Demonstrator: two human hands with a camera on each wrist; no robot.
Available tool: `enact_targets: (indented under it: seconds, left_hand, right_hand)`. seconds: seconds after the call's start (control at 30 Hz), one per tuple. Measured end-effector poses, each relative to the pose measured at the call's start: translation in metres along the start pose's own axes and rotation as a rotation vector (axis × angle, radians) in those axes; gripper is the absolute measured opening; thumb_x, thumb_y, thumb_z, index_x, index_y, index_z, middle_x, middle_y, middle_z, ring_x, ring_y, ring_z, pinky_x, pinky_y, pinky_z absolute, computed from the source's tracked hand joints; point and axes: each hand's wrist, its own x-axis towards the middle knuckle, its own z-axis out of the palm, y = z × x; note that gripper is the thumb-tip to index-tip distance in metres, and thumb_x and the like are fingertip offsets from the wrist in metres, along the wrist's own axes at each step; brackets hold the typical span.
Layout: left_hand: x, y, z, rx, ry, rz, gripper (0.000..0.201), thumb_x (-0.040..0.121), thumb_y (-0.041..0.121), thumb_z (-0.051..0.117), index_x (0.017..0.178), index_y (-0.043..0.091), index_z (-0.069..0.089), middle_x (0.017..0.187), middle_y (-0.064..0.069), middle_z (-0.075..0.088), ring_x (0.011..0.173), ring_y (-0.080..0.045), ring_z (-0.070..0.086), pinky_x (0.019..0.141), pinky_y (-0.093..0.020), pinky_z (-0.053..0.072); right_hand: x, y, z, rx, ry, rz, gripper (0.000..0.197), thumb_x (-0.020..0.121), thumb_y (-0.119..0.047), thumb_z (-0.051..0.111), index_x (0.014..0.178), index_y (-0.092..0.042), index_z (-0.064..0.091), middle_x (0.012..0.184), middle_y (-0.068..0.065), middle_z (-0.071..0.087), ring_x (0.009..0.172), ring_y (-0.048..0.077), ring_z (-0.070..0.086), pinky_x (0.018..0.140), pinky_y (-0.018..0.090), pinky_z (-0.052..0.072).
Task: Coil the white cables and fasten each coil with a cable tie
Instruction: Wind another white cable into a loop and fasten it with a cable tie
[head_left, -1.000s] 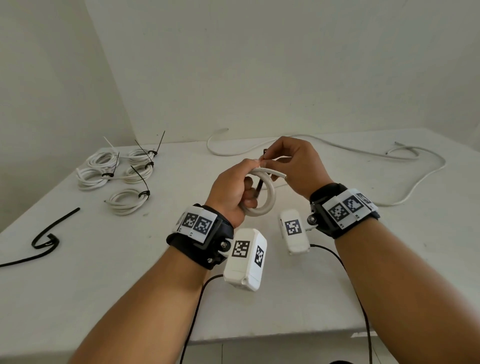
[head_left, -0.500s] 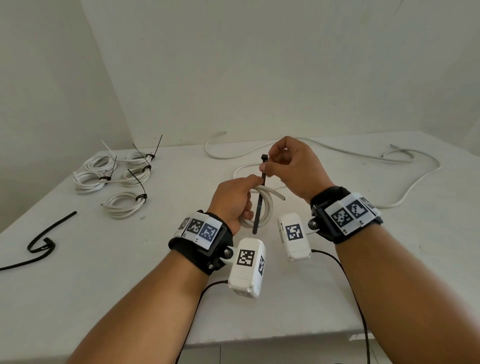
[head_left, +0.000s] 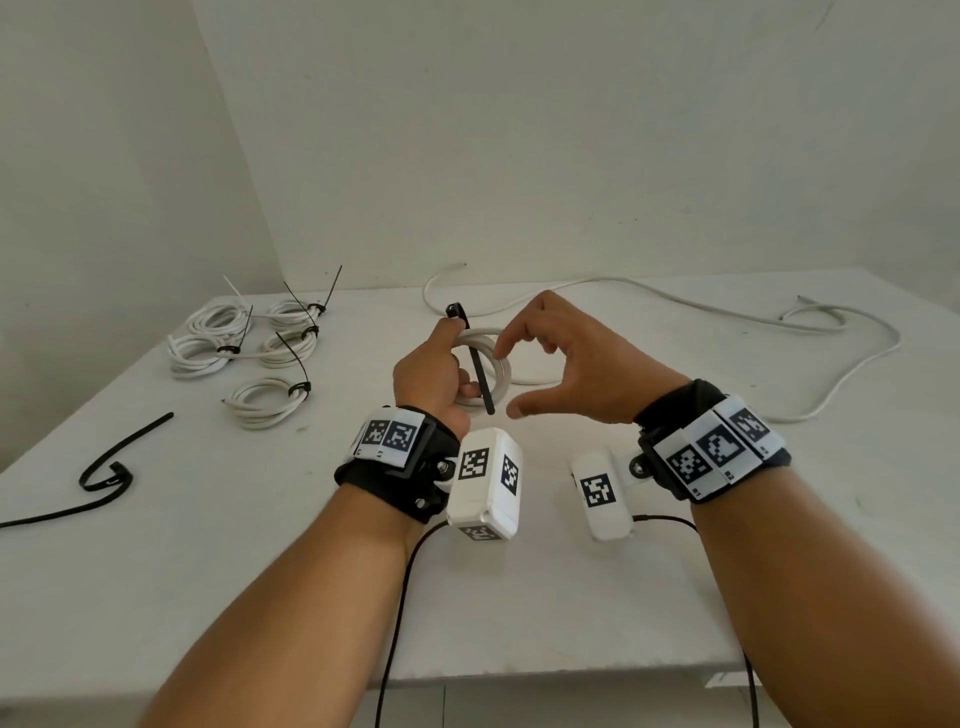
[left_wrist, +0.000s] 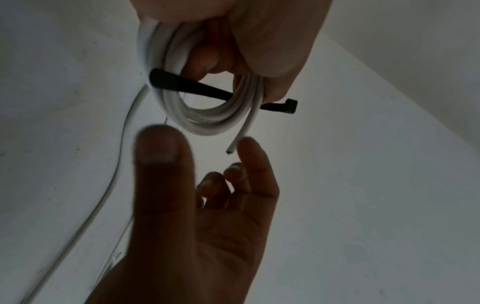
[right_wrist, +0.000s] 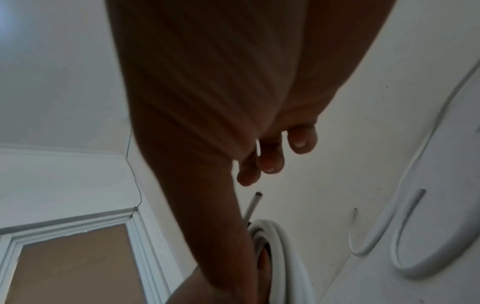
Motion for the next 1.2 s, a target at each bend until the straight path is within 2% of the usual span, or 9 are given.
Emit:
enact_targets:
  seconds: [0.13, 0.3, 0.4, 0.57, 0.77, 0.83, 1.03, 1.13, 1.2]
  left_hand:
    - [-0.002, -0.003, 0.002, -0.036, -0.027, -0.02, 0.031, 0.083, 0.03, 0.073, 0.068, 0.014, 0.051, 0.055, 0.001, 0.028, 0.045, -0.015, 0.031, 0.043, -0.023, 0.032]
    - [-0.002, -0.004, 0.003, -0.063, -0.028, -0.04, 0.033, 0.083, 0.032, 0.073, 0.065, 0.015, 0.05, 0.056, 0.001, 0.03, 0.048, -0.016, 0.032, 0.053, -0.027, 0.036]
    - [-0.004, -0.006, 0.005, -0.044, -0.028, -0.031, 0.033, 0.083, 0.032, 0.072, 0.064, 0.015, 0.051, 0.054, 0.002, 0.03, 0.046, -0.016, 0.033, 0.054, -0.027, 0.038]
    - [-0.004, -0.009, 0.005, 0.026, -0.065, -0.009, 0.022, 0.083, 0.028, 0.07, 0.072, 0.011, 0.061, 0.043, 0.004, 0.036, 0.041, -0.016, 0.035, 0.044, -0.021, 0.034]
    - [-0.007, -0.012, 0.009, 0.122, -0.122, 0.048, 0.018, 0.082, 0.024, 0.068, 0.069, 0.013, 0.066, 0.052, 0.002, 0.038, 0.04, -0.014, 0.034, 0.044, -0.023, 0.031]
    - [-0.009, -0.013, 0.008, 0.163, -0.132, 0.085, 0.023, 0.082, 0.022, 0.068, 0.062, 0.014, 0.062, 0.05, 0.002, 0.038, 0.039, -0.014, 0.033, 0.044, -0.024, 0.03]
    - [-0.013, -0.018, 0.009, 0.271, -0.225, 0.16, 0.025, 0.083, 0.016, 0.068, 0.059, 0.015, 0.059, 0.045, 0.005, 0.037, 0.044, -0.016, 0.028, 0.042, -0.023, 0.029]
    - [-0.015, -0.017, 0.009, 0.295, -0.278, 0.171, 0.005, 0.085, 0.016, 0.067, 0.088, 0.016, 0.071, 0.048, 0.006, 0.047, 0.046, -0.015, 0.029, 0.043, -0.023, 0.029]
    - [-0.015, -0.018, 0.009, 0.314, -0.301, 0.196, 0.012, 0.085, 0.016, 0.068, 0.095, 0.016, 0.074, 0.052, 0.001, 0.048, 0.046, -0.015, 0.027, 0.044, -0.023, 0.028]
  right_hand:
    - [0.0, -0.003, 0.003, -0.122, -0.083, 0.0, 0.045, 0.067, -0.039, 0.089, 0.106, -0.037, 0.067, 0.1, -0.017, 0.034, 0.098, 0.011, 0.04, 0.092, 0.026, 0.04]
    - [0.004, -0.004, 0.006, -0.263, -0.021, -0.055, 0.028, 0.073, -0.038, 0.084, 0.098, -0.037, 0.072, 0.097, -0.009, 0.032, 0.092, 0.01, 0.034, 0.087, 0.026, 0.029]
    - [0.005, -0.003, 0.01, -0.214, 0.038, -0.123, 0.013, 0.078, -0.031, 0.081, 0.091, -0.034, 0.076, 0.092, -0.017, 0.033, 0.089, 0.01, 0.035, 0.085, 0.025, 0.028]
    - [0.004, -0.002, 0.012, -0.035, 0.152, -0.165, 0.009, 0.082, -0.022, 0.079, 0.087, -0.027, 0.074, 0.098, -0.011, 0.044, 0.095, 0.016, 0.048, 0.086, 0.031, 0.044]
    - [-0.001, 0.0, 0.009, 0.1, 0.272, -0.157, 0.007, 0.083, -0.016, 0.077, 0.085, -0.017, 0.071, 0.123, -0.007, 0.058, 0.098, 0.001, 0.058, 0.08, 0.009, 0.037]
    - [-0.001, 0.001, 0.009, 0.093, 0.325, -0.145, 0.006, 0.084, -0.016, 0.077, 0.086, -0.017, 0.071, 0.127, -0.011, 0.062, 0.097, 0.002, 0.062, 0.075, 0.012, 0.042]
    - [0.001, 0.005, 0.011, 0.201, 0.476, -0.066, 0.009, 0.084, -0.007, 0.073, 0.084, -0.014, 0.066, 0.097, -0.006, 0.075, 0.079, 0.009, 0.072, 0.073, 0.031, 0.06]
    - [0.001, 0.006, 0.012, 0.288, 0.5, 0.028, 0.012, 0.085, -0.009, 0.071, 0.08, -0.017, 0.064, 0.089, -0.005, 0.076, 0.08, 0.011, 0.073, 0.075, 0.037, 0.06]
    - [0.003, 0.007, 0.013, 0.329, 0.519, 0.093, 0.01, 0.085, -0.014, 0.072, 0.08, -0.013, 0.064, 0.084, -0.003, 0.076, 0.079, 0.015, 0.074, 0.075, 0.043, 0.06]
